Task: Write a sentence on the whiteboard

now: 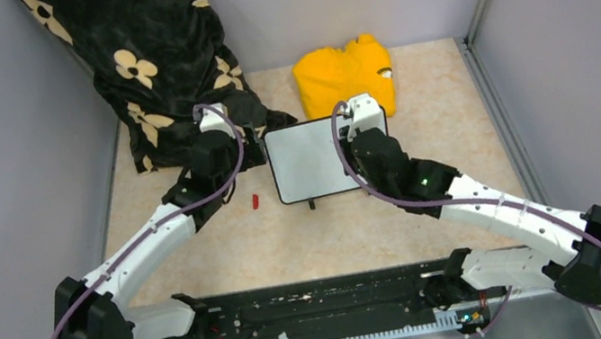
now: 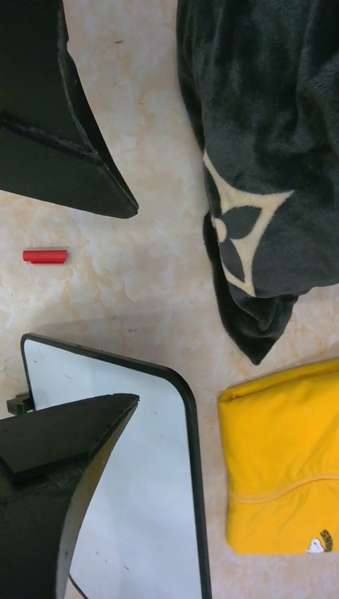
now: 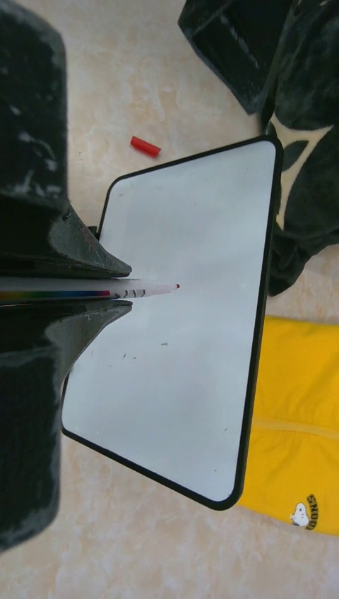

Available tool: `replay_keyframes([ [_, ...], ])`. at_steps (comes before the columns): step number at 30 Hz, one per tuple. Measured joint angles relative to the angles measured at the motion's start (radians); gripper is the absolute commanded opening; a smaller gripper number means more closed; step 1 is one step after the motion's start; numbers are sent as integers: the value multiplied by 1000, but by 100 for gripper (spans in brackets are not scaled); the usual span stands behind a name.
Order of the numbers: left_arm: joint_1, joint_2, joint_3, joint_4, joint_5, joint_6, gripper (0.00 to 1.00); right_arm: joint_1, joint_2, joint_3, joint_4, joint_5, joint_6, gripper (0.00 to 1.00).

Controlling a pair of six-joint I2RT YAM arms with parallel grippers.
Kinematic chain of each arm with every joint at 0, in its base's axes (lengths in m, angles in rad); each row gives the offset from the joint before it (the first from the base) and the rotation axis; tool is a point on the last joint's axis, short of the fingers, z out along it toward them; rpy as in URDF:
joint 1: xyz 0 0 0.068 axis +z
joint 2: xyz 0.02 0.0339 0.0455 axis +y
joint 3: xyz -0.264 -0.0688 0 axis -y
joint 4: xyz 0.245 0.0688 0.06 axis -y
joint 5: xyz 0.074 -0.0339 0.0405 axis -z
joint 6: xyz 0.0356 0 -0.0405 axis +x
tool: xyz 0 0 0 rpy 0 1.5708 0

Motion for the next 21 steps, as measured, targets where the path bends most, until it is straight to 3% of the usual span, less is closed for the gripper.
replay_keyframes([
  [4, 0, 0, -54, 37, 35, -2, 99, 68, 0, 0, 27, 58, -36, 0],
  [12, 0, -35, -201, 151, 162, -32, 99, 77, -10, -72, 103, 50, -51, 0],
  [18, 0, -47, -237, 209, 396, -60, 99, 77, -47, -111, 139, 29, -55, 0],
  [21, -4, -45, -235, 220, 498, -74, 94, 77, -67, -117, 151, 31, -58, 0],
])
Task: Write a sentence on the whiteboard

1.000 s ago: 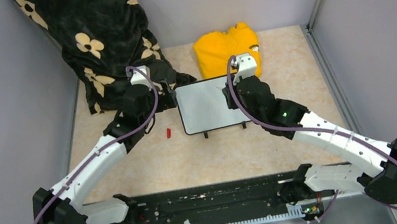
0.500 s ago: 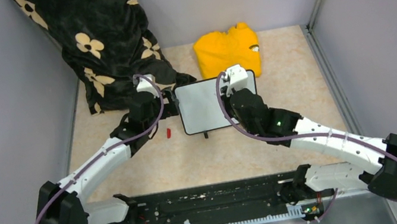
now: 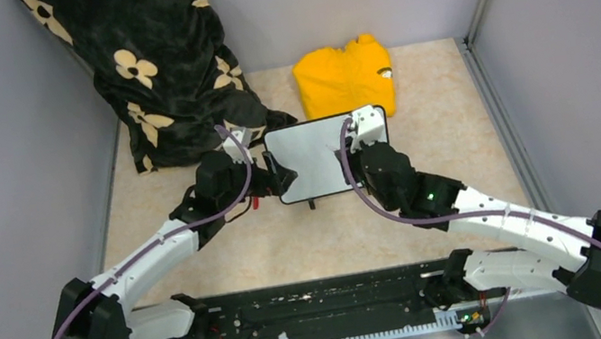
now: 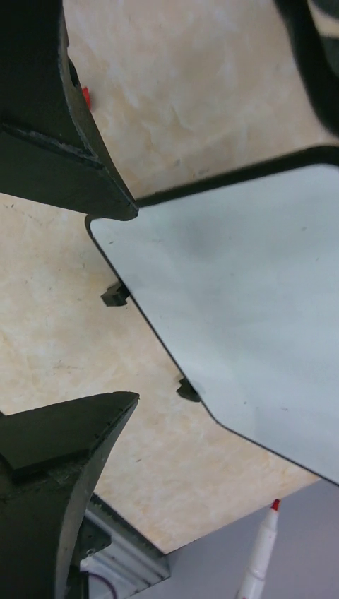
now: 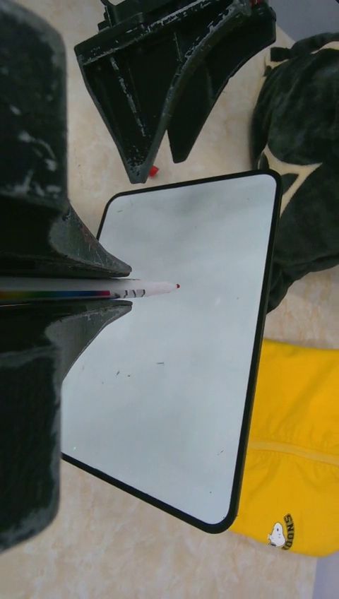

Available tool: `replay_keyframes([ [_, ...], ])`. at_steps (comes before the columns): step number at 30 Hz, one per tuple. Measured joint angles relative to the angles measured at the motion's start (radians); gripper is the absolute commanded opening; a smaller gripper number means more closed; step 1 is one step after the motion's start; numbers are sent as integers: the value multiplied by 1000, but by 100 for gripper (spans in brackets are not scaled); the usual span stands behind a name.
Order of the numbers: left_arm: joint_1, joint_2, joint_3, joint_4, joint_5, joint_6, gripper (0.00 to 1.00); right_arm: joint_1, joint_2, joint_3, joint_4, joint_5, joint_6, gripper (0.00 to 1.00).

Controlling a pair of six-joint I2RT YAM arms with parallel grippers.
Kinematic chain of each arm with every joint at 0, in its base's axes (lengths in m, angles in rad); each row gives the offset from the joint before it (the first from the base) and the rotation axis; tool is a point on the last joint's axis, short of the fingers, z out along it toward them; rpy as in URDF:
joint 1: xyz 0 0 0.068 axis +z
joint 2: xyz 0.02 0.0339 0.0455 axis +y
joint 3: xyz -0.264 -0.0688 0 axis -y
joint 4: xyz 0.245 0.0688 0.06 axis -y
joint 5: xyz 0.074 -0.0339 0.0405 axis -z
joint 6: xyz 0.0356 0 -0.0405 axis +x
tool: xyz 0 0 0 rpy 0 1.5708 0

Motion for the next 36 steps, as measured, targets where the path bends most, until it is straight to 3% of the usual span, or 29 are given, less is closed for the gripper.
replay_keyframes([
  [5, -56, 13, -10, -6, 26, -37, 87, 0, -45, -29, 11, 24, -7, 0],
  [9, -168, 36, -27, -40, -44, -55, 80, 0, -81, -40, 22, 59, -18, 0],
  [14, -227, 114, -27, -65, -120, -72, 74, 0, -112, -41, 34, 94, -28, 0],
  [27, -272, 289, 14, -82, -237, -106, 65, 0, -123, -42, 26, 117, -28, 0],
  [36, -275, 190, -1, -77, -286, -102, 66, 0, -130, -46, 31, 119, -35, 0],
])
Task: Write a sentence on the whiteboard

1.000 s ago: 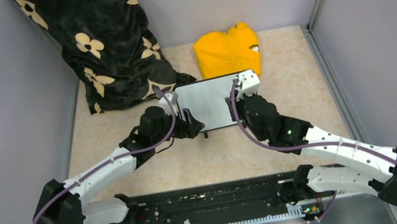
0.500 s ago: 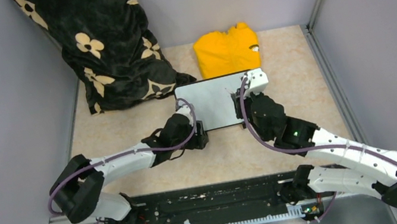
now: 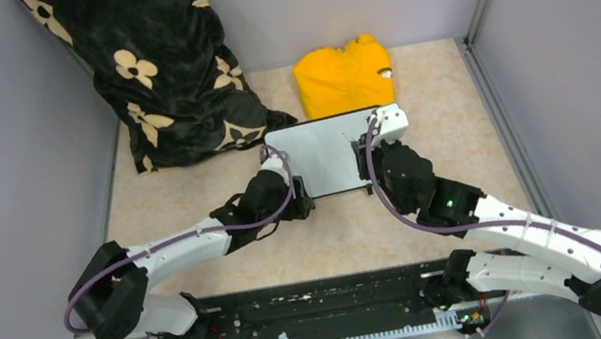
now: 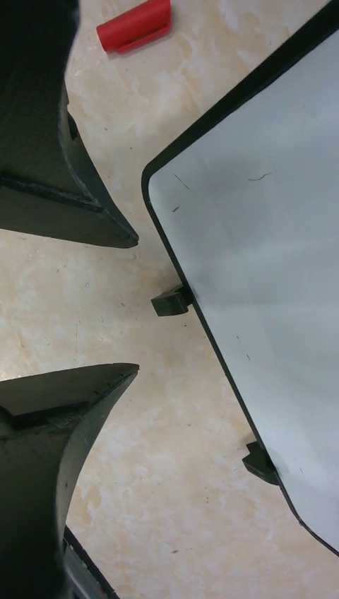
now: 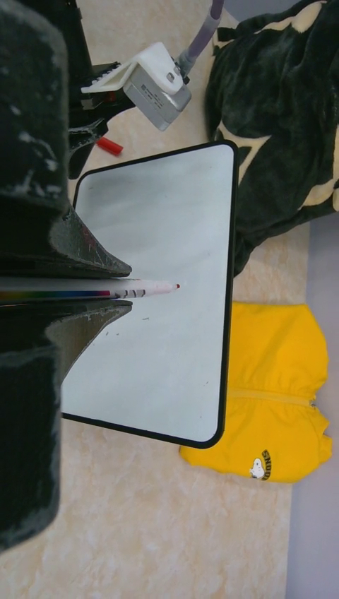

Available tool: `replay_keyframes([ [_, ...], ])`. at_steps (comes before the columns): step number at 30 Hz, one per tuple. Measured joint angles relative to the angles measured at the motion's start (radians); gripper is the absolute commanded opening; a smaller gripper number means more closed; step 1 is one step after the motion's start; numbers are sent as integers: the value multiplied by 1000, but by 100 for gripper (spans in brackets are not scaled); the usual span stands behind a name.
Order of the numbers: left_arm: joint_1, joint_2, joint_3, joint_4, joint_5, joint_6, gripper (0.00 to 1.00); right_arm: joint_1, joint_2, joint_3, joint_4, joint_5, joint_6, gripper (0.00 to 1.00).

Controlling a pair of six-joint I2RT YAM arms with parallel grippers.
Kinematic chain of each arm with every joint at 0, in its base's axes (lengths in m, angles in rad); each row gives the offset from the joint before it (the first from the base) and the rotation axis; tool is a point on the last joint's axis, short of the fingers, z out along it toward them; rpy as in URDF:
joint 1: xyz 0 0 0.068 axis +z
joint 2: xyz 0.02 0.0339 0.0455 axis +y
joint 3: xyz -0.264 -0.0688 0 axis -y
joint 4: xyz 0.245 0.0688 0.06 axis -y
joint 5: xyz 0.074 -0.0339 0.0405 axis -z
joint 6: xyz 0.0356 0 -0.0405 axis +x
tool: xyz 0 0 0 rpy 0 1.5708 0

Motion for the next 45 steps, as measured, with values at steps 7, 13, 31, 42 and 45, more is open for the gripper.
replay_keyframes([
  [7, -2, 105, 52, -3, 37, -12, 64, 0, -6, -6, -8, 0, -1, 0],
  [13, -9, 187, 101, -19, 42, -15, 62, 0, -54, -6, -23, 17, -2, 0],
  [31, -40, 305, 187, -92, -49, -73, 42, 0, -78, -7, -34, 35, -1, 0],
  [42, -61, 307, 188, -99, -89, -90, 26, 0, -77, -7, -36, 35, 0, 0],
  [45, -67, 305, 182, -96, -96, -92, 22, 0, -77, -7, -37, 34, 1, 0],
])
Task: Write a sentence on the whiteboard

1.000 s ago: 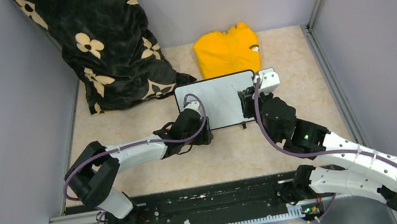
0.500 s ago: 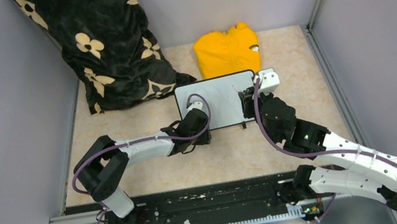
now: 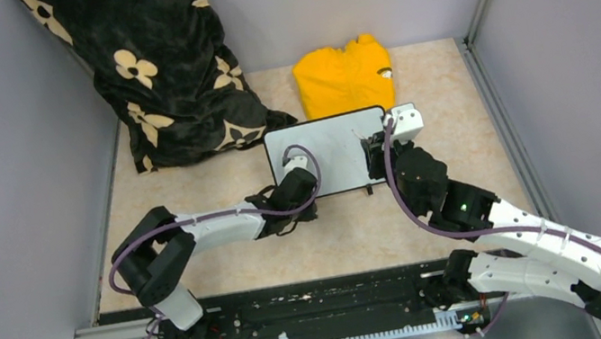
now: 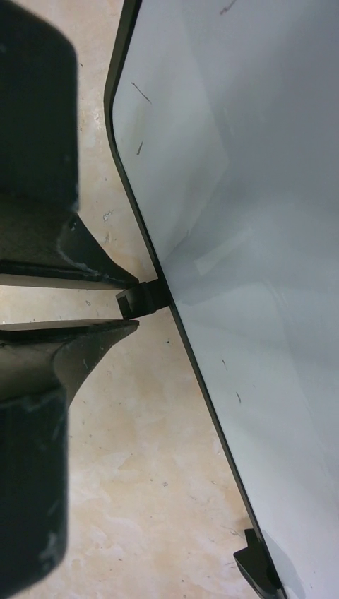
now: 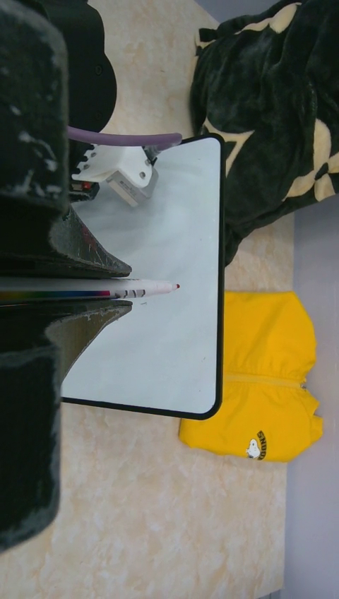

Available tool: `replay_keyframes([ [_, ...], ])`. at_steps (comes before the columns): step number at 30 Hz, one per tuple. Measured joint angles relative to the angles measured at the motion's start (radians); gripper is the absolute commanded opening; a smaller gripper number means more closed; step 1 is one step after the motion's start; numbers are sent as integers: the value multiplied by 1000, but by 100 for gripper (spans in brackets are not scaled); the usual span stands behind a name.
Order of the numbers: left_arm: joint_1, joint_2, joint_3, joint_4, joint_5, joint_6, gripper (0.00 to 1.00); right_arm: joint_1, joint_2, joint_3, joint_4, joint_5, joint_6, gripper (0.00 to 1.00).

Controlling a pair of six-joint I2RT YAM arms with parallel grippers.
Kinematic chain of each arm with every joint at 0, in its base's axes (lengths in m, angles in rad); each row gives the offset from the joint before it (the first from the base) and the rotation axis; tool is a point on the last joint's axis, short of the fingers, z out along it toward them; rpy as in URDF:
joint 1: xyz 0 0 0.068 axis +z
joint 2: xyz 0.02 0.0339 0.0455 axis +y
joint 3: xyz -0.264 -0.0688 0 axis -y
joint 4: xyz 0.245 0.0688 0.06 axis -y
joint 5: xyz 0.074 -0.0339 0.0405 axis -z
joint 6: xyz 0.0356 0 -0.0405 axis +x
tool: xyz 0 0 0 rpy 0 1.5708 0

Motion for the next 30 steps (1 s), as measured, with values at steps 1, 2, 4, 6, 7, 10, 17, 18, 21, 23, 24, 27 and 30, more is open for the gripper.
replay_keyframes([
  [1, 0, -3, -5, 4, -2, -2, 20, 0, 0, 0, 0, 0, 0, 0],
  [2, 0, -5, -9, 7, -4, -3, 19, 0, 0, 0, -1, 0, 1, 0],
  [4, -1, -13, -19, 13, -7, -7, 18, 0, 0, 0, -4, 0, 1, 0],
  [6, -2, -26, -34, 13, -13, -12, 16, 0, 0, 0, -8, 0, 4, 0],
  [7, -4, -34, -42, 13, -14, -16, 16, 0, 0, 0, -10, 0, 6, 0],
  [10, -8, -56, -67, 12, -17, -22, 16, 0, 0, 0, -13, -1, 13, 0],
  [17, -26, -103, -116, 11, -17, -31, 19, 0, 0, 0, -16, -2, 28, 0],
  [18, -29, -105, -118, 11, -17, -32, 19, 0, 0, 0, -16, -2, 30, 0],
  [21, -40, -106, -119, 11, -21, -37, 21, 0, 0, 0, -22, -5, 37, 0],
  [23, -45, -106, -119, 10, -22, -42, 27, 0, 0, 0, -25, -5, 42, 0],
  [24, -48, -106, -119, 10, -23, -43, 30, 0, 0, 0, -27, -5, 43, 0],
  [27, -55, -111, -122, 6, -23, -47, 44, 0, 0, 0, -36, -6, 47, 0],
  [30, -60, -150, -142, -5, -21, -48, 55, 0, -1, 0, -41, -8, 51, 0],
])
